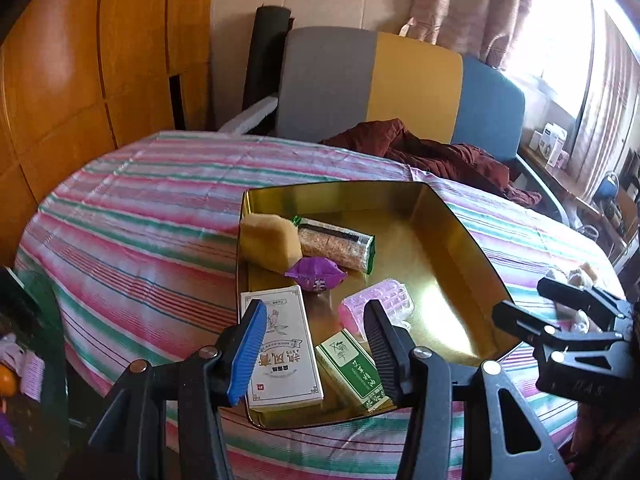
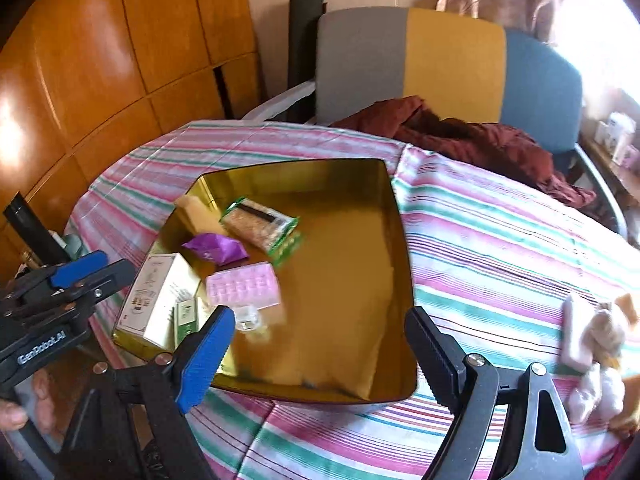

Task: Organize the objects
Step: 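Move both tools from the tray to the remaining item cluster, then grasp a plastic-wrapped bundle with the left tool while the right tool grasps the yellow knit hat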

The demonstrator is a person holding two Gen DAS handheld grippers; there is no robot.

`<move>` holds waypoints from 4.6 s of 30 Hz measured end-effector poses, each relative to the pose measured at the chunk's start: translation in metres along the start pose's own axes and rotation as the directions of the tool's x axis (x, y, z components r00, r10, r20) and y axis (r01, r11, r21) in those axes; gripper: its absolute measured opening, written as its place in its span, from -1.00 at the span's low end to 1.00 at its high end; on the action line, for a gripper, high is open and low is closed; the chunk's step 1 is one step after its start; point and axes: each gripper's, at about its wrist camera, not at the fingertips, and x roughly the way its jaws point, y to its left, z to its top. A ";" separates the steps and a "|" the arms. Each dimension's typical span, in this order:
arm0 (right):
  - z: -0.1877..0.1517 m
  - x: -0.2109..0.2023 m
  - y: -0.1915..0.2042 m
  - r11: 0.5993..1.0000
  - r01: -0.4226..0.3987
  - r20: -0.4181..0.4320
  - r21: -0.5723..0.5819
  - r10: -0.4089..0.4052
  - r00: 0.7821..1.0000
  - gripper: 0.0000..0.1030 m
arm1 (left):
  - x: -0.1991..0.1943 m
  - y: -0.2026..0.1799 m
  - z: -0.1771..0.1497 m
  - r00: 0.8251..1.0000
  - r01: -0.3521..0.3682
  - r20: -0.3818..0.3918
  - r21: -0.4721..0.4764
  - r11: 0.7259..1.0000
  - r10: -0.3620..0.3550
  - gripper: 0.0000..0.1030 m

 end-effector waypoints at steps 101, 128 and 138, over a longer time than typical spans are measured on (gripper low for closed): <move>-0.156 -0.160 -0.423 0.284 0.202 -0.051 0.937 -0.462 0.885 0.99 | 0.128 -0.420 -0.047 0.736 0.650 -0.527 0.374 0.662 -0.425 -0.29; -0.165 -0.108 -0.440 0.290 0.313 -0.194 0.904 -0.374 0.907 -0.02 | 0.095 -0.302 -0.056 0.747 0.635 -0.483 0.313 0.706 -0.458 -0.32; -0.119 -0.150 -0.402 0.469 0.341 -0.012 0.814 -0.574 0.819 -0.02 | 0.061 -0.261 -0.040 0.785 0.602 -0.384 0.292 0.743 -0.486 -0.32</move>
